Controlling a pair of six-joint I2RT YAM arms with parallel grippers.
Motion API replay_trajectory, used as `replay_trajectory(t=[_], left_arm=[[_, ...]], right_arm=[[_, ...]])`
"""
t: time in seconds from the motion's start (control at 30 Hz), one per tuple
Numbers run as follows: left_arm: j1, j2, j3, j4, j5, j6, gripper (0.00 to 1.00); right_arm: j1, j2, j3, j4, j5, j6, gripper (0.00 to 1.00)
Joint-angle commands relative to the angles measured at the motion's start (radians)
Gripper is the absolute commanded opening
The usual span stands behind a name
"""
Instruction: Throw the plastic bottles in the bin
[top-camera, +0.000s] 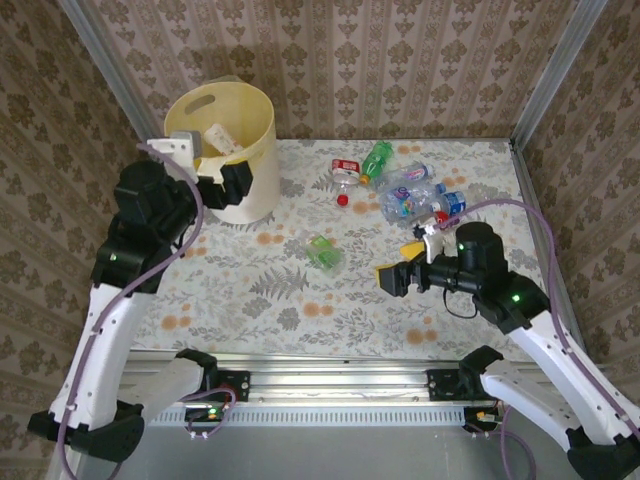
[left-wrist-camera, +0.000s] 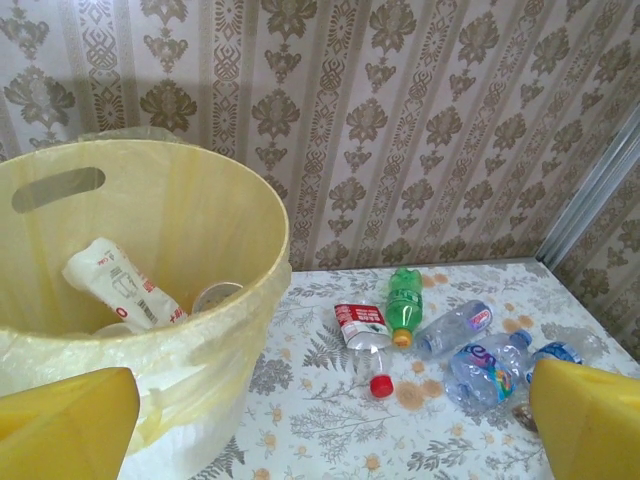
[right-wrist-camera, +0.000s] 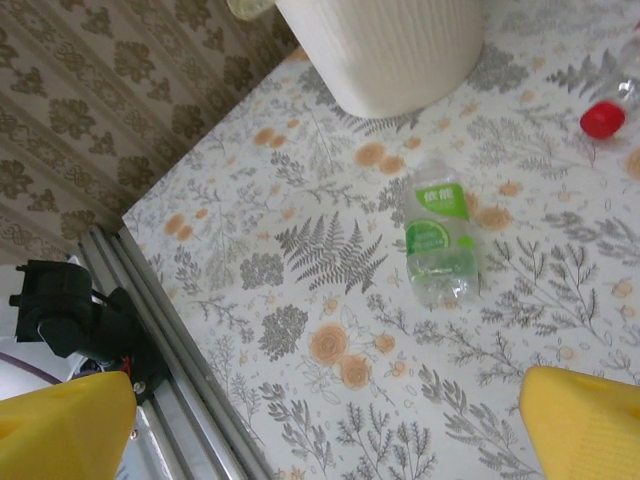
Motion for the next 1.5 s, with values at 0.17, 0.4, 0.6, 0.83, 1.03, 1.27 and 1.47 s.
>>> replay_trajectory(t=[0.17, 0.4, 0.6, 0.83, 1.03, 1.27, 1.47], left_arm=[[-0.002, -0.128, -0.034, -0.077, 0.014, -0.019, 1.0], [-0.003, -0.203, -0.069, -0.124, 0.005, -0.058, 1.0], [-0.003, -0.244, -0.09, -0.156, -0.001, -0.087, 1.0], [-0.003, -0.276, -0.095, -0.182, -0.012, -0.09, 1.0], [-0.003, -0.286, -0.104, -0.191, -0.017, -0.096, 1.0], [-0.003, -0.294, -0.116, -0.186, -0.021, -0.1, 1.0], [-0.003, -0.294, -0.128, -0.176, -0.017, -0.107, 1.0]], right_arm=[[0.011, 0.199, 0.043, -0.008, -0.026, 0.042, 1.0], [0.045, 0.377, 0.08, 0.029, 0.025, 0.022, 1.0], [0.1, 0.559, 0.157, 0.018, 0.107, -0.023, 1.0], [0.161, 0.753, 0.253, 0.021, 0.187, -0.065, 0.99], [0.205, 0.879, 0.306, 0.034, 0.249, -0.087, 0.96], [0.23, 0.969, 0.337, 0.069, 0.316, -0.092, 0.92], [0.238, 1.017, 0.352, 0.1, 0.335, -0.097, 0.89]])
